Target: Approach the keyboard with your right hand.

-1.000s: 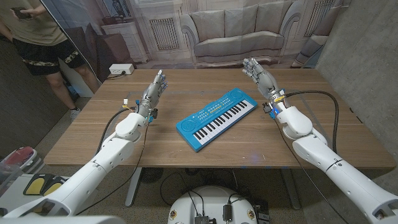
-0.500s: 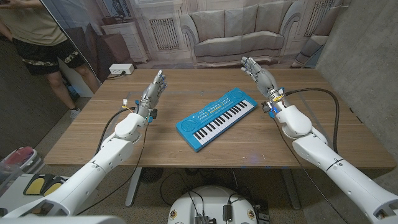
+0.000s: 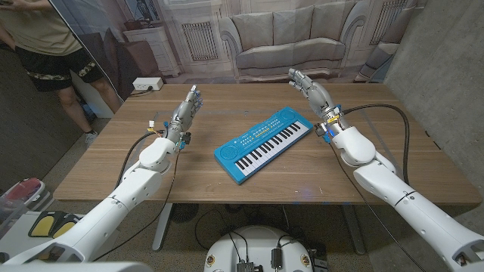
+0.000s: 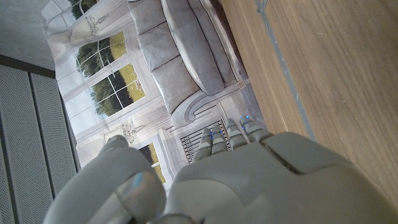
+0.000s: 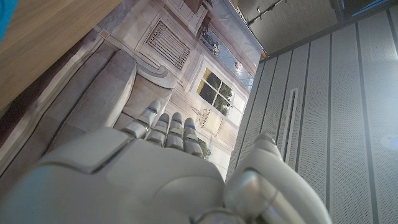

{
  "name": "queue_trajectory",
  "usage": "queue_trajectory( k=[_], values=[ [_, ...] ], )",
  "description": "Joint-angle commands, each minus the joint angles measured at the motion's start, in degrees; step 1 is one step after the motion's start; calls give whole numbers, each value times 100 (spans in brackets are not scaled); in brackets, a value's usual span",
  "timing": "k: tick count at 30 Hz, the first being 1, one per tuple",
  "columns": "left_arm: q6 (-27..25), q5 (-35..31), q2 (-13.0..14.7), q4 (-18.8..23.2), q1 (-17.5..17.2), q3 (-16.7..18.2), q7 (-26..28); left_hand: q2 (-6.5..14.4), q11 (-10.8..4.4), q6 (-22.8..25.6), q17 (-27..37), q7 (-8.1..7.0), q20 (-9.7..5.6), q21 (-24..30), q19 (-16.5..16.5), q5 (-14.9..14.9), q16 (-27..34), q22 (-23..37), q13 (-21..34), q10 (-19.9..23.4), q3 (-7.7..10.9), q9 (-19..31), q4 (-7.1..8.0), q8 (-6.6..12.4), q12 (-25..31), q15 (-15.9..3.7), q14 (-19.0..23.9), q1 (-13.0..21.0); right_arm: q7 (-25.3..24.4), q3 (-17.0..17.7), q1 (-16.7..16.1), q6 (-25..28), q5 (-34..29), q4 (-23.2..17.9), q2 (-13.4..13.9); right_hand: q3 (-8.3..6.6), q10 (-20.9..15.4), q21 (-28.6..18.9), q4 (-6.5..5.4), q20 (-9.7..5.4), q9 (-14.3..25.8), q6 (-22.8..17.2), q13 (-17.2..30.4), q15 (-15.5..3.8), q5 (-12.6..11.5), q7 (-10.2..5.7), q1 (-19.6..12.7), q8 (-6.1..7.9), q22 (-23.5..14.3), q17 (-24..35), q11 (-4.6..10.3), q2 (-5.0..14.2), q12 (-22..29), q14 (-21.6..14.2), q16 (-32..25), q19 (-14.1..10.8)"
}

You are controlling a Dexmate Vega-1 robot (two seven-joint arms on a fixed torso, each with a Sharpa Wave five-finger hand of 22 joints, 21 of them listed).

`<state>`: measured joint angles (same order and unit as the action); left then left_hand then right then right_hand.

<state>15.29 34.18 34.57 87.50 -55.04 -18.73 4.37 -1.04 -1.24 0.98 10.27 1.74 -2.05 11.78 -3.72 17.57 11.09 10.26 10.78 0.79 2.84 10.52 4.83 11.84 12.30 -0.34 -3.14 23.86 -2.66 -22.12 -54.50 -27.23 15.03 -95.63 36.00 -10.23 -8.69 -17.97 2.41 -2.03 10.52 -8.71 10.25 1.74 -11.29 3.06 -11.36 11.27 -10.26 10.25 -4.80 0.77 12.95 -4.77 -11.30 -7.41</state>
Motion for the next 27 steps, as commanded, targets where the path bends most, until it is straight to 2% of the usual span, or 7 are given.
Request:
queue_trajectory(
  k=[1, 13, 27],
  values=[
    [-9, -6, -8, -18, 5, -4, 7, 18, -20, 20, 24, 23, -85, -27, -40, -11, -21, 10, 13, 13, -28, 19, -11, -6, -22, 3, 41, 26, -136, -69, 74, -4, -347, 16, -8, -22, -64, 37, 33, -158, 19, -51, 25, 13, 9, 2, -42, 22, -15, 24, 6, -7, 13, -53, 16, -41],
    [-15, -14, -2, -3, 5, 2, 22, 27, -20, 25, 24, 16, -79, -28, -44, -20, -22, 10, 13, 9, -36, 19, -11, -10, -28, 2, 40, 34, -429, -101, 88, 54, -904, -51, 6, -24, -85, 58, 47, -158, 19, -68, 25, 7, 7, -12, -58, 23, -15, 24, 25, -1, 11, -61, 20, -46],
    [-39, -11, 37, 45, -40, 19, 33, 37, -31, 31, 24, 15, -77, -28, -46, -31, -23, 10, 13, 17, -46, 20, -14, -14, -30, -3, 42, 48, -521, -143, 88, 24, -1114, -78, -4, -30, -117, 85, 71, -167, 20, -95, 26, -3, 3, -22, -87, 26, -16, 22, 44, 9, 10, -83, 22, -61]
  ],
)
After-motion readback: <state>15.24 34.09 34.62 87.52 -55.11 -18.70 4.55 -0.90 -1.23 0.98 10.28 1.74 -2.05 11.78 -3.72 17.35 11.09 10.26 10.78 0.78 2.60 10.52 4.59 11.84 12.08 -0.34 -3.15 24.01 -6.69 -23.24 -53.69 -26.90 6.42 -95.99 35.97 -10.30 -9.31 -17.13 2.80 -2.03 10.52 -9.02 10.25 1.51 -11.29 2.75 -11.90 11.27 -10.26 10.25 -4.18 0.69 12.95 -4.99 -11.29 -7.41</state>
